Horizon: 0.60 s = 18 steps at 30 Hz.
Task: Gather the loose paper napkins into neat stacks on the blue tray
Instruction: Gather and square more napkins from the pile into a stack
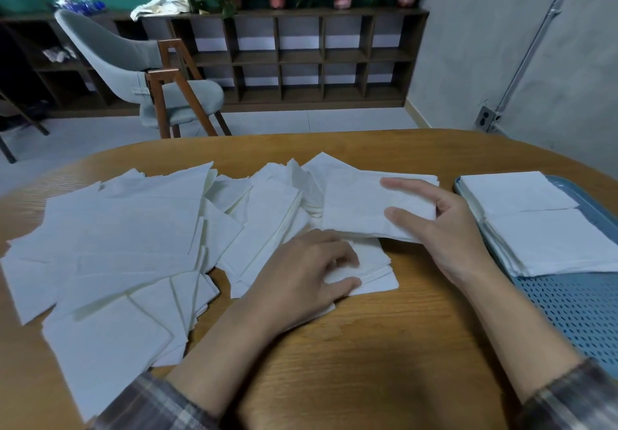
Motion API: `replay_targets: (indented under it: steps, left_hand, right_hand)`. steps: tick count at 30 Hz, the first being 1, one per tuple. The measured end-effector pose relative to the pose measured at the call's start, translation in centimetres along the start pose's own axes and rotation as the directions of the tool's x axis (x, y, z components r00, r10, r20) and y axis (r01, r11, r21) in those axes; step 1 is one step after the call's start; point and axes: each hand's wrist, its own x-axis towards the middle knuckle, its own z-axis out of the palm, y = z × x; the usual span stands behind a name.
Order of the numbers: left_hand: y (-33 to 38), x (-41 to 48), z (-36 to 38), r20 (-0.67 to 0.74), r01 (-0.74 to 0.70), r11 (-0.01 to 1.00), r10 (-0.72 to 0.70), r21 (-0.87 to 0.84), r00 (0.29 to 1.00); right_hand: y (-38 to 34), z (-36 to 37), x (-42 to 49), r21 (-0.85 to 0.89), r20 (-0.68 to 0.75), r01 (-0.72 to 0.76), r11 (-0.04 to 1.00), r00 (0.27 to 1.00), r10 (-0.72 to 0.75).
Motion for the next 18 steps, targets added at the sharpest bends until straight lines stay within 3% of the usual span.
replay_targets:
  steps: [10,18]
  left_hand:
    - [-0.40,0.21,-0.53,-0.007,0.157,0.943,-0.166,-0.295,0.986]
    - [-0.44,0.11,-0.82,0.031,0.188,0.927,-0.189,-0.325,0.982]
  right_hand:
    - [0.22,0.11,-0.02,0.001,0.058,0.015,1.000,0.998,-0.015]
    - [0.40,0.12,0.13,-0.017,0.062,0.032,0.999,0.998,-0.031]
